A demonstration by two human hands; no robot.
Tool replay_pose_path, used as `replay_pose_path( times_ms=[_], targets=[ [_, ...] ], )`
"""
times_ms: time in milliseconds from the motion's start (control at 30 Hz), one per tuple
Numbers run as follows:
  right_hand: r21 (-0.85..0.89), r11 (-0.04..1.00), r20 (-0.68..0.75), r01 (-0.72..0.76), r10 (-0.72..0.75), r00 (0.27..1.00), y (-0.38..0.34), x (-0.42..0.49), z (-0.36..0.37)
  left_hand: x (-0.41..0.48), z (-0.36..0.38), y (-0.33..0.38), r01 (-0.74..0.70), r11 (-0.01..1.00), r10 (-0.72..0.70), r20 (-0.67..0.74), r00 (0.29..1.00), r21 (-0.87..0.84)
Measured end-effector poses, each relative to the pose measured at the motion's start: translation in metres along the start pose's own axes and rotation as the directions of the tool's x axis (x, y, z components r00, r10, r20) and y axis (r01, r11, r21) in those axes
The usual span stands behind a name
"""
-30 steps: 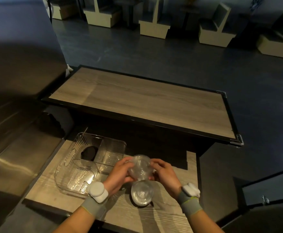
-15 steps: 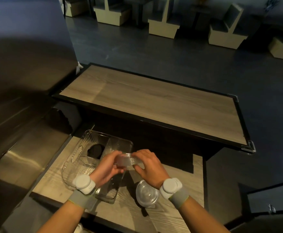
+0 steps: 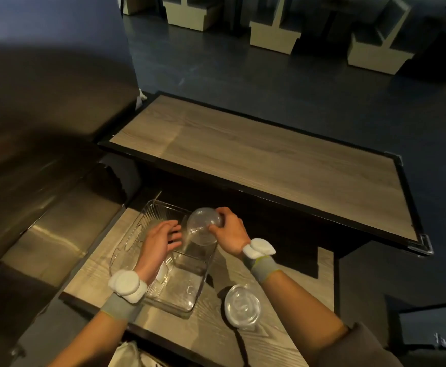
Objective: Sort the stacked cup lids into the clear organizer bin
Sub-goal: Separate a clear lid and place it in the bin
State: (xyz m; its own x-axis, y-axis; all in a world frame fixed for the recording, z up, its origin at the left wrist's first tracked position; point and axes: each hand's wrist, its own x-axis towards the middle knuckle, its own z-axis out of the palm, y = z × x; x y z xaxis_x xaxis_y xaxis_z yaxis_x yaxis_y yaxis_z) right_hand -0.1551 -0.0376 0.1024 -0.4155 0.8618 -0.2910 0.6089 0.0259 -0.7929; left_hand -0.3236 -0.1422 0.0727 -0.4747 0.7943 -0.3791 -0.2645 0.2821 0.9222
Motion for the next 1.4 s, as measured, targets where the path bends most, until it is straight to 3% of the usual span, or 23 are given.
replay_pose_path(
  times_ms=[267, 600, 867, 1400],
  targets=[
    [-0.233, 0.958, 0.085, -0.167, 0.191, 0.978, -0.003, 0.034, 0.042, 0.016, 0.003, -0.011, -0.068, 0.977, 0.073, -0.02, 0.997, 0.203],
    [-0.448, 0.88, 0.089, -0.16, 0.222, 0.971, -0.004, 0.046, 0.071, 0.032, 0.003, -0.028, -0.005, 0.942, 0.015, -0.029, 0.999, 0.335],
    [-0.455, 0.876, 0.221, -0.161, 0.286, 0.932, -0.007, 0.055, 0.066, 0.031, 0.006, -0.021, -0.007, 0.939, 0.013, -0.017, 1.0, 0.344],
    [-0.427, 0.89, 0.239, -0.16, 0.282, 0.929, -0.011, 0.063, 0.063, 0.037, 0.009, -0.026, 0.015, 0.948, -0.014, -0.006, 1.0, 0.319]
  ],
)
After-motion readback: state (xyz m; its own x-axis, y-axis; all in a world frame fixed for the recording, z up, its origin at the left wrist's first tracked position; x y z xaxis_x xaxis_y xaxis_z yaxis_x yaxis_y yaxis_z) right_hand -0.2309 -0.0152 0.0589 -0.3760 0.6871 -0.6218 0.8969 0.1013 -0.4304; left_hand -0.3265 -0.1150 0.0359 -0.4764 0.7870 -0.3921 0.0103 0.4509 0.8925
